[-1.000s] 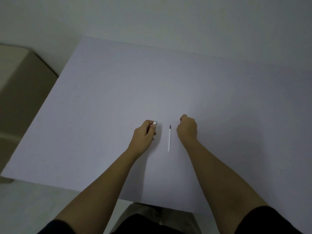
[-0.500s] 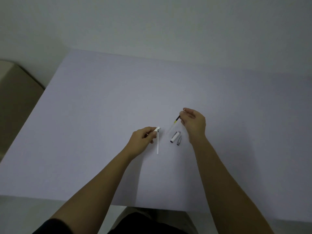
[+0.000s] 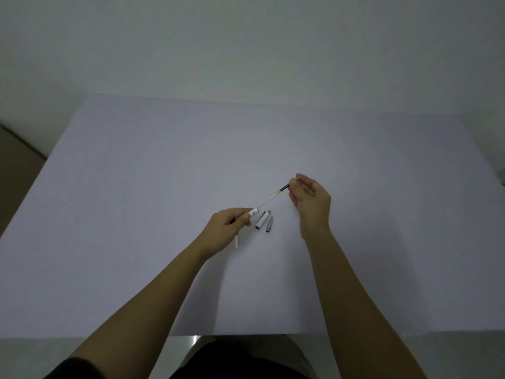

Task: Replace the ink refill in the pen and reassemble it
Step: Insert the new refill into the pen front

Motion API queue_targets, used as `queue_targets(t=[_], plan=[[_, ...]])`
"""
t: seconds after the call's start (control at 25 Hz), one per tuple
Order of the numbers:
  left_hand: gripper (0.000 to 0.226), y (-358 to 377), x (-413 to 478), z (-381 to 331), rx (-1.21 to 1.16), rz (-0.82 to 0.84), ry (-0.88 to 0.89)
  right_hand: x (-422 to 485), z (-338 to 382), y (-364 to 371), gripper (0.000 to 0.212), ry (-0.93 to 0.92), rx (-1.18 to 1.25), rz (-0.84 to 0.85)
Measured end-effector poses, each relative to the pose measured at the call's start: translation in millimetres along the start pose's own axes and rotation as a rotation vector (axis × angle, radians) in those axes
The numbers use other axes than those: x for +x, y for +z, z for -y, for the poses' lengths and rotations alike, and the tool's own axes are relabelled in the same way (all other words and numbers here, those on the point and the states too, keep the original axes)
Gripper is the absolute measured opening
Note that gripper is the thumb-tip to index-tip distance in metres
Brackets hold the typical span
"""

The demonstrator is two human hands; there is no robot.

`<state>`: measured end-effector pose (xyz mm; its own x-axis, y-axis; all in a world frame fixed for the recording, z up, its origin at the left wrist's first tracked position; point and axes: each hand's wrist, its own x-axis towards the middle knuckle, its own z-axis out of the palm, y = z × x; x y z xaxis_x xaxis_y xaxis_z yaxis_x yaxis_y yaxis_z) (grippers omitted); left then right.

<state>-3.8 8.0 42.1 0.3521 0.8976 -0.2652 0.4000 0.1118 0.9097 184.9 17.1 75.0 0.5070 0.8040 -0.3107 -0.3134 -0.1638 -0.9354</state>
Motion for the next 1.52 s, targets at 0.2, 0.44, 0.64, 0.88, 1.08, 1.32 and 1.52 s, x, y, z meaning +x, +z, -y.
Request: queue_targets(t=[0.2,0.44,0.64,0.88,1.08,1.32,1.52], plan=[[0.022,1,-3,-3,-0.021,-0.027,-0.011,-2,1,-3,0.012,0.001,0.006,0.014],[0.016,2,-2,-10,-0.094,-0.039,0.011,-7,-5,0,0.010,0.042,0.008,0.091],[0.015,3,2,-15,-0.059,-0.099,0.048,-13,-13,9,0.007,0.106,-0.036,0.192],[0.016,-2,1,-6,-0.057,-0.138,0.061,-6,-26,8,0.023,0.166,-0.098,0.394],[0.017,-6,1,-1,-0.076,-0.155,0.049,14,-58,-7,0.019,0.109,-0.539,0.011],[0.019,-12,-2,0,-0.089,-0.180,0.038,18,-91,-12,0.035,0.069,-0.938,0.093],[0.019,-15,-7,4,-0.083,-0.187,0.027,20,-96,-11,0.026,0.047,-0.995,0.048]])
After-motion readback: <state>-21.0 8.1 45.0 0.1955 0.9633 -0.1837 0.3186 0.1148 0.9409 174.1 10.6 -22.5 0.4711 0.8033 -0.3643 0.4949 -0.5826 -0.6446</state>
